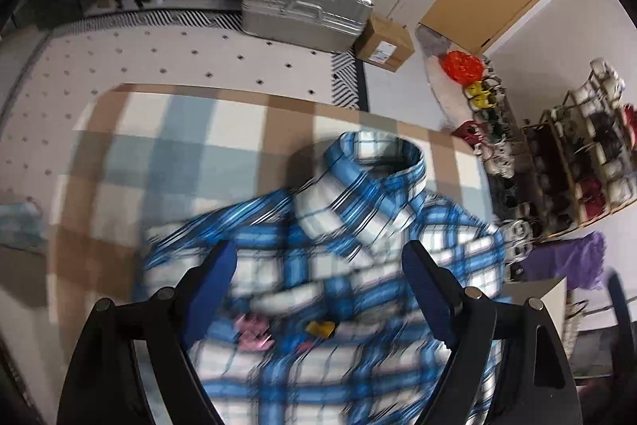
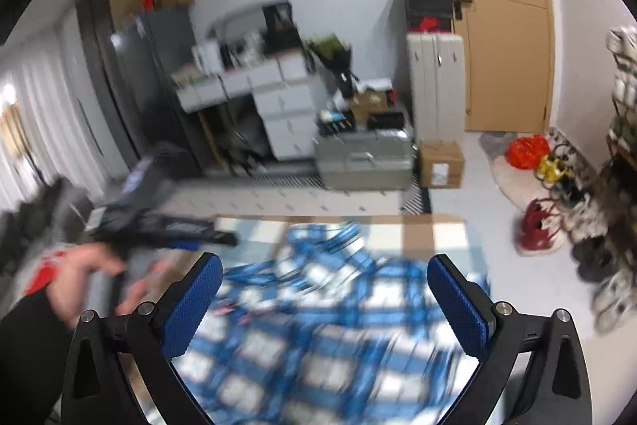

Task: Fold large clothes

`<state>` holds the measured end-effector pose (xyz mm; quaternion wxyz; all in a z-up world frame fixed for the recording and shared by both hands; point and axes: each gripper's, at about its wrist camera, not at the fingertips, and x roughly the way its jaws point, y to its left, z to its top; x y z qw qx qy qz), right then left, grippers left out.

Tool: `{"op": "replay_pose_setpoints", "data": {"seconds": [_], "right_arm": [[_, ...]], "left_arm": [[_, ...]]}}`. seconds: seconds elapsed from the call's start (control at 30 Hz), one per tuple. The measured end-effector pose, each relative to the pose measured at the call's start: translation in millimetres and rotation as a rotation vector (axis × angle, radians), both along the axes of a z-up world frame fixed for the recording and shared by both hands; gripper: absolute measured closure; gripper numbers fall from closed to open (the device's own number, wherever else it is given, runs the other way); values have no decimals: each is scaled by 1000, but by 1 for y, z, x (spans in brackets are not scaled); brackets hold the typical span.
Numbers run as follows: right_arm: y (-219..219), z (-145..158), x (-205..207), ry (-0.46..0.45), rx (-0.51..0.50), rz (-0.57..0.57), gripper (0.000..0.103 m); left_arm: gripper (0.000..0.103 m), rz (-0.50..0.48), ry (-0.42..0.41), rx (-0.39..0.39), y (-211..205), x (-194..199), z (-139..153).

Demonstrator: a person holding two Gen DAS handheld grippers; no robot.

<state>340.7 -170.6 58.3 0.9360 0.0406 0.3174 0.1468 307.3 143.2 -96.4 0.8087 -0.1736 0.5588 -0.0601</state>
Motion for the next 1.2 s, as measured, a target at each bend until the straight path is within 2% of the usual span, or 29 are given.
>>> {"op": "replay_pose_setpoints", "data": {"seconds": [0.1,0.17,0.33,0.43,0.5,0.53,0.57,0.6,0.63,0.67,0.7,0.73,0.77,0.8,0.93,1.07,1.2], "right_arm": [[-5,-34,81,178,75,-36,0],[-3,-61,126,276,66,-65,0],[23,-116,190,388,-44,1,0],[33,-150,213,439,-79,26,1],[33,-167,224,455,-100,16,11],[32,-169,226,465,-102,5,15],[30,-174,228,477,-73,7,18],[30,-174,228,481,-44,17,24],[30,-174,227,477,-29,27,30],[31,-174,226,471,-35,30,38],[32,-174,224,468,-52,28,49],[33,-175,223,472,-62,34,56],[33,-177,220,483,-65,37,73],[34,-178,219,490,-68,38,91],[36,-177,207,479,-105,54,99],[38,-158,186,386,-163,51,100],[42,-124,151,254,-208,37,100]], "left_arm": [[21,18,56,-94,3,23,-13],[21,20,83,-99,0,39,-27],[21,-26,137,-48,-12,63,-55],[25,-6,161,-127,-7,68,-71],[25,28,157,-187,-2,68,-77],[26,33,153,-193,-2,67,-77],[31,24,143,-181,-4,68,-78],[48,21,131,-169,-5,67,-76],[56,8,126,-152,-7,66,-75],[69,-3,125,-141,-8,66,-75],[77,-8,128,-143,-8,65,-76],[81,-4,135,-178,-5,63,-78],[91,2,144,-211,-2,63,-81],[97,12,147,-224,2,62,-82],[99,13,118,-212,6,52,-75],[100,20,80,-202,4,42,-60],[100,2,-2,-177,-1,16,-26]]}}
